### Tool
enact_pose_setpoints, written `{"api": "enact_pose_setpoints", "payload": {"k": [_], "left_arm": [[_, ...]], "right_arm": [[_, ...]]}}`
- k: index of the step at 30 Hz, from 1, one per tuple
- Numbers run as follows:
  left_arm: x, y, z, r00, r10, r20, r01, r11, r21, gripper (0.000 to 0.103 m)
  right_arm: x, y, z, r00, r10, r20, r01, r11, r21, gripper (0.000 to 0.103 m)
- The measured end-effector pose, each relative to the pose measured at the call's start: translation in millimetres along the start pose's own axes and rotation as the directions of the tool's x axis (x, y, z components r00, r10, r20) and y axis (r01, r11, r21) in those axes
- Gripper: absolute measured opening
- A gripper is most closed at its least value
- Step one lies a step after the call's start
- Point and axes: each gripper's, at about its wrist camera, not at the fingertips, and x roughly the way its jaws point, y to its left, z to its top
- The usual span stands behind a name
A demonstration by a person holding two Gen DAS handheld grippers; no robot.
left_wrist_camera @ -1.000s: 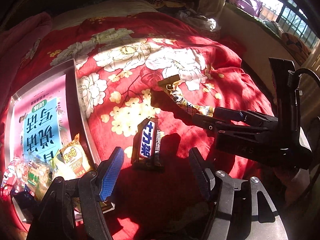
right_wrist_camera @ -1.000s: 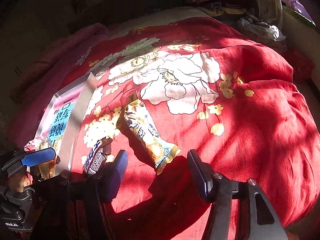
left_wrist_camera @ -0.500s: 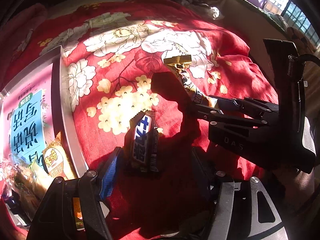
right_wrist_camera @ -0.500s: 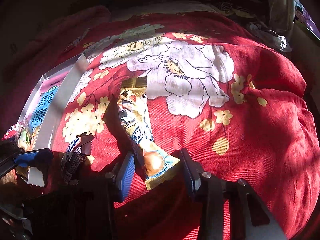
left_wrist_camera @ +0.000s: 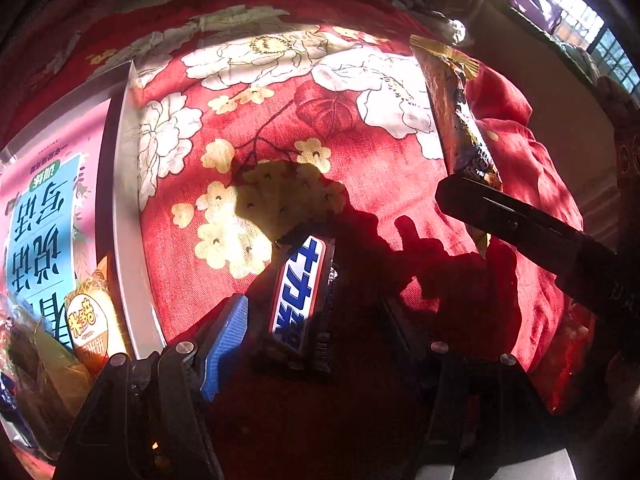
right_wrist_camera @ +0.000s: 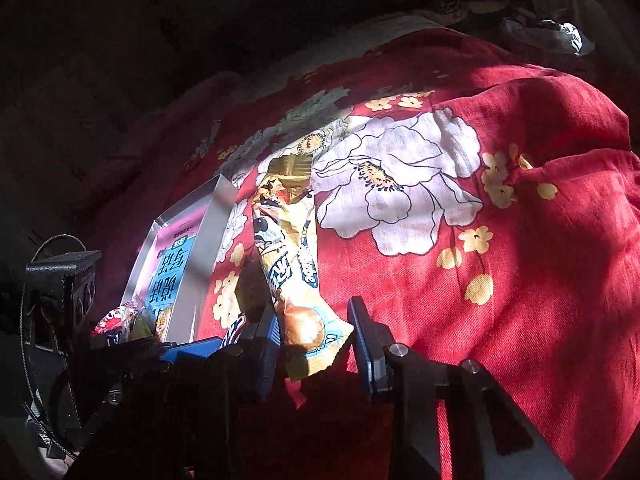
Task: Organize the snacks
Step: 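Grasp the blue chocolate bar with the left gripper while the right grasps the yellow candy stick, then carry both held snacks over the tray and lower them in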
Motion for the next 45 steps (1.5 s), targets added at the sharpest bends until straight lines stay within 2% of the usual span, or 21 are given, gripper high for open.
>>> {"api": "enact_pose_setpoints", "payload": {"k": [3, 4, 8, 11, 15, 21, 27, 35, 41, 45], "left_arm": [[-2, 6, 0, 0.999, 0.035, 0.012, -0.035, 0.999, 0.005, 0.046], [-3, 6, 0, 1.0, 0.019, 0.018, -0.02, 1.0, 0.02, 0.029], [-5, -3, -3, 0.999, 0.034, 0.029, -0.036, 0.997, 0.072, 0.029], [-11, -5, -5, 0.999, -0.022, 0.045, 0.019, 0.998, 0.063, 0.029], [-28, -7, -4, 0.995, -0.06, 0.08, 0.055, 0.997, 0.06, 0.029], [-54, 9, -1, 0.99, -0.073, 0.123, 0.072, 0.997, 0.013, 0.029], [-82, 37, -6, 0.983, -0.036, 0.181, 0.042, 0.999, -0.034, 0.029], [-128, 94, -17, 0.964, 0.03, 0.264, 0.005, 0.991, -0.131, 0.029], [-154, 147, -30, 0.947, 0.095, 0.306, -0.02, 0.971, -0.239, 0.029], [-162, 181, -45, 0.942, 0.132, 0.308, -0.033, 0.951, -0.307, 0.029]], "right_arm": [[-2, 5, 0, 1.0, 0.005, 0.011, -0.005, 1.0, -0.016, 0.033], [-4, 5, -1, 1.0, 0.006, 0.016, -0.006, 1.0, -0.02, 0.033], [-6, 8, -1, 0.999, 0.008, 0.032, -0.007, 1.0, -0.03, 0.033], [-10, 11, -2, 0.999, 0.023, 0.046, -0.022, 0.999, -0.036, 0.033], [-17, 14, -2, 0.995, 0.057, 0.077, -0.054, 0.998, -0.044, 0.033], [-22, 24, -4, 0.99, 0.099, 0.097, -0.094, 0.994, -0.058, 0.033], [-25, 40, -8, 0.987, 0.127, 0.1, -0.117, 0.988, -0.097, 0.033], [-23, 65, -16, 0.984, 0.153, 0.09, -0.141, 0.981, -0.131, 0.033], [-14, 87, -22, 0.982, 0.18, 0.062, -0.168, 0.972, -0.163, 0.034], [-6, 108, -27, 0.977, 0.21, 0.033, -0.201, 0.963, -0.18, 0.034]]}}
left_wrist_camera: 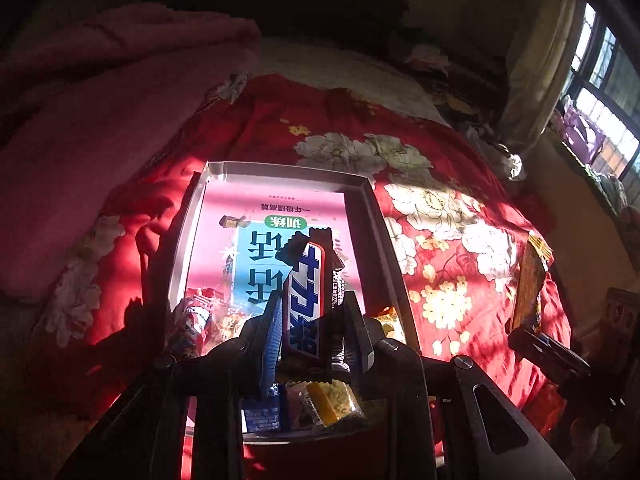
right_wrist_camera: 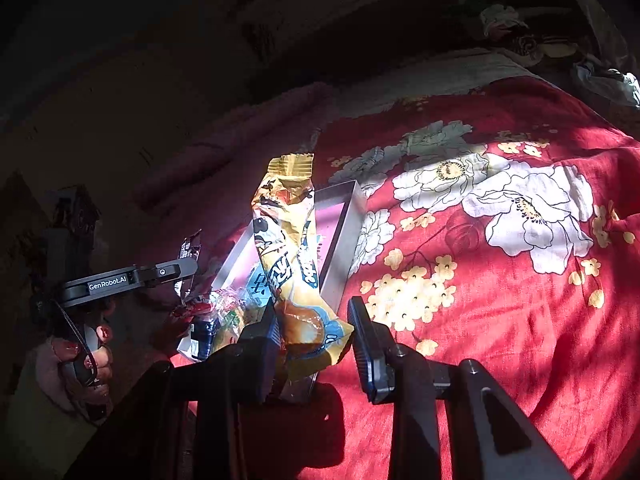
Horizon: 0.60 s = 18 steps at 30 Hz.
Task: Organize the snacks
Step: 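Carry both held snacks over the tray and lower them in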
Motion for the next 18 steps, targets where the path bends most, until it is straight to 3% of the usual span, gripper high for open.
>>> {"api": "enact_pose_setpoints", "payload": {"k": [7, 18], "left_arm": [[2, 38, -8, 0.999, 0.034, -0.017, -0.035, 0.998, -0.056, 0.029], [11, 50, -18, 0.999, 0.03, -0.027, -0.031, 0.999, -0.04, 0.029]], "right_arm": [[27, 39, -9, 0.998, 0.015, -0.069, -0.019, 0.998, -0.063, 0.034], [57, 76, -24, 0.987, 0.012, -0.16, -0.031, 0.993, -0.116, 0.034]]}}
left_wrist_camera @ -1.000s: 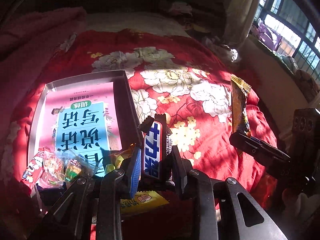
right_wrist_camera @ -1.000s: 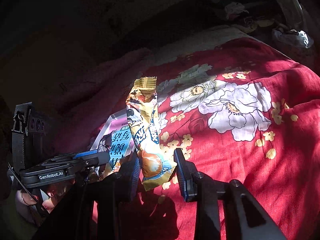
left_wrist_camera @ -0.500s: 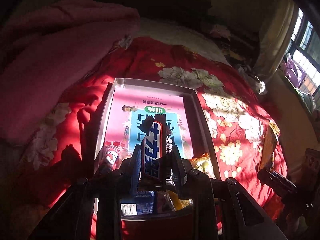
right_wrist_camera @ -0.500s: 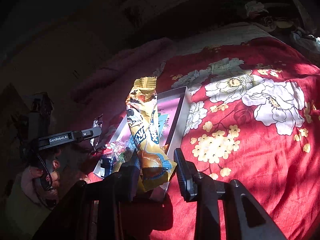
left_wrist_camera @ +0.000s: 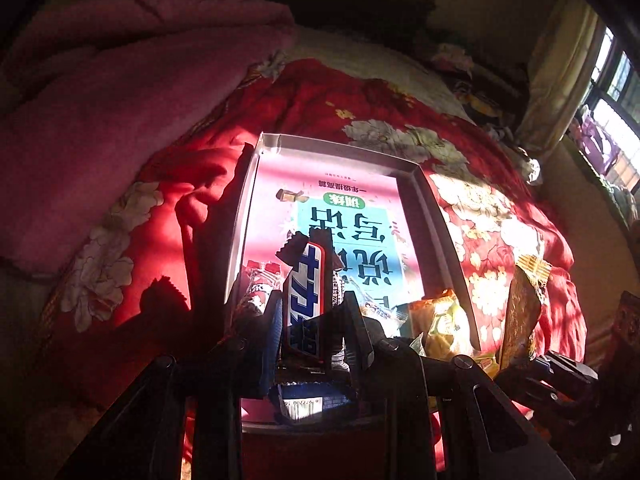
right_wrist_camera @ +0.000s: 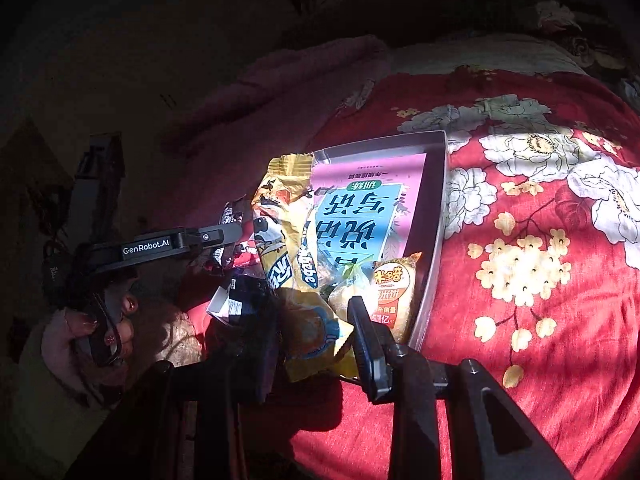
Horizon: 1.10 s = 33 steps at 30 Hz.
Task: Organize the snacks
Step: 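Carry both held snacks over the tray and lower them in, then open both grippers to release the snacks in the tray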
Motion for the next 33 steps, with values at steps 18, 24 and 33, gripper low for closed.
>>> {"api": "enact_pose_setpoints", "payload": {"k": [18, 24, 33], "left_arm": [[15, -7, -8, 1.0, -0.024, -0.008, 0.025, 0.998, 0.064, 0.029], [21, -8, -10, 0.999, -0.027, -0.022, 0.029, 0.997, 0.07, 0.029], [18, -11, -8, 0.999, -0.048, -0.012, 0.049, 0.996, 0.072, 0.03]], "right_arm": [[25, 15, 9, 0.997, -0.066, -0.038, 0.065, 0.998, -0.01, 0.034], [36, 19, 10, 0.992, -0.116, -0.054, 0.114, 0.993, -0.037, 0.034], [29, 25, 7, 0.991, -0.133, -0.03, 0.13, 0.989, -0.073, 0.043]]}}
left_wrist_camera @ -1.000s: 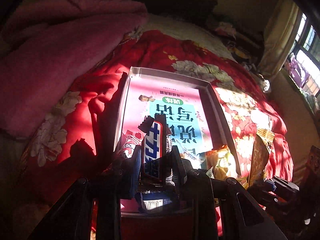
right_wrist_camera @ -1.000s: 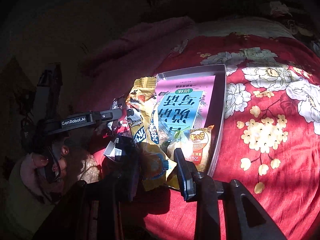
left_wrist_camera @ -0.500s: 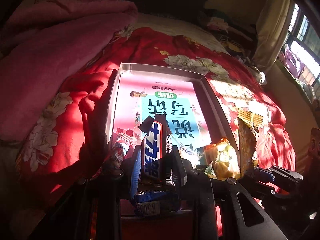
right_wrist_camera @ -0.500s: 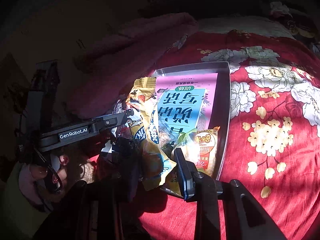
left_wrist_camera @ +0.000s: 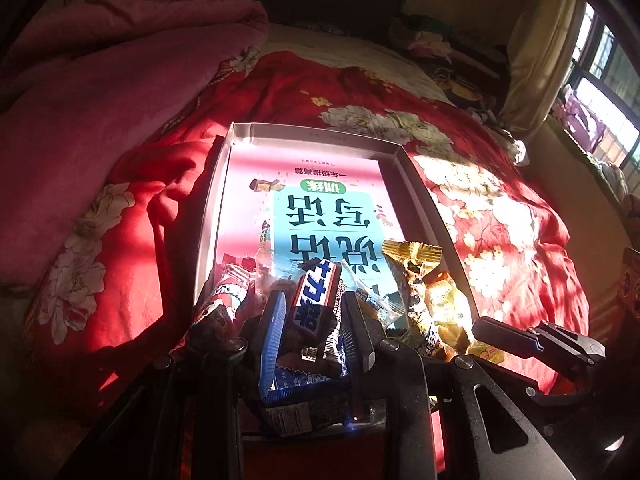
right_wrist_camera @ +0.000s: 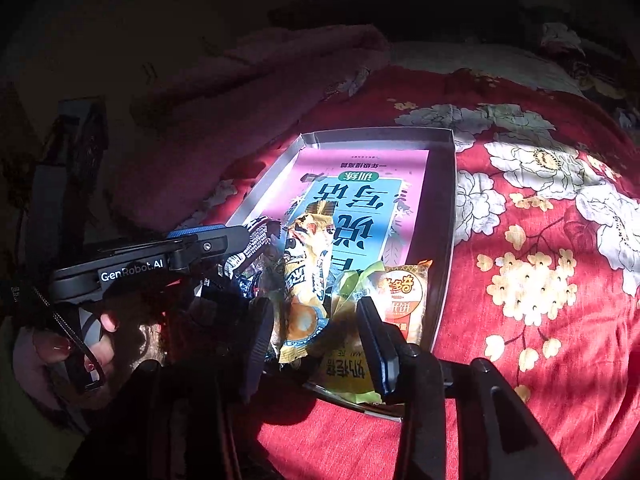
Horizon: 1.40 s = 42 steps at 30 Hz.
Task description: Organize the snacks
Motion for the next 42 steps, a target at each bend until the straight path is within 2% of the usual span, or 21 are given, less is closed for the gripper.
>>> {"api": "enact_pose_setpoints", "payload": {"k": [4, 9, 11, 14, 18, 22, 26, 30, 34, 42], "left_arm": [[-6, -3, 2, 1.0, -0.004, 0.025, 0.003, 1.0, 0.009, 0.046], [-17, -9, 3, 0.999, 0.012, 0.049, -0.012, 1.0, 0.011, 0.053], [-25, -11, 3, 0.997, 0.018, 0.07, -0.018, 1.0, 0.001, 0.06], [-42, -15, 4, 0.994, 0.009, 0.106, -0.007, 1.0, -0.015, 0.073], [-57, -27, -3, 0.993, 0.017, 0.121, -0.016, 1.0, -0.015, 0.076], [-65, -39, -22, 0.996, 0.015, 0.083, -0.013, 1.0, -0.025, 0.077], [-73, -52, -49, 0.998, 0.05, 0.045, -0.049, 0.999, -0.009, 0.077], [-79, -58, -70, 0.998, 0.059, 0.009, -0.059, 0.998, -0.006, 0.077], [-83, -59, -73, 0.998, 0.07, 0.007, -0.07, 0.998, -0.01, 0.077], [-83, -64, -76, 0.997, 0.075, 0.0, -0.075, 0.997, 0.007, 0.077]], "right_arm": [[-11, 1, 1, 0.999, -0.004, 0.032, 0.004, 1.0, -0.016, 0.047], [-30, 0, 4, 0.997, -0.015, 0.08, 0.017, 1.0, -0.021, 0.051], [-41, 2, 4, 0.993, -0.041, 0.107, 0.046, 0.998, -0.041, 0.053], [-58, 7, 4, 0.985, -0.076, 0.155, 0.09, 0.993, -0.082, 0.064], [-81, 14, 4, 0.972, -0.099, 0.213, 0.128, 0.984, -0.126, 0.068], [-103, 19, -1, 0.965, -0.101, 0.242, 0.135, 0.983, -0.125, 0.079], [-117, 22, -12, 0.973, -0.079, 0.216, 0.105, 0.988, -0.112, 0.087], [-119, 21, -27, 0.981, -0.106, 0.161, 0.122, 0.988, -0.098, 0.091], [-117, 12, -39, 0.985, -0.117, 0.124, 0.124, 0.991, -0.053, 0.094], [-117, 8, -41, 0.983, -0.135, 0.125, 0.14, 0.99, -0.033, 0.096]]}}
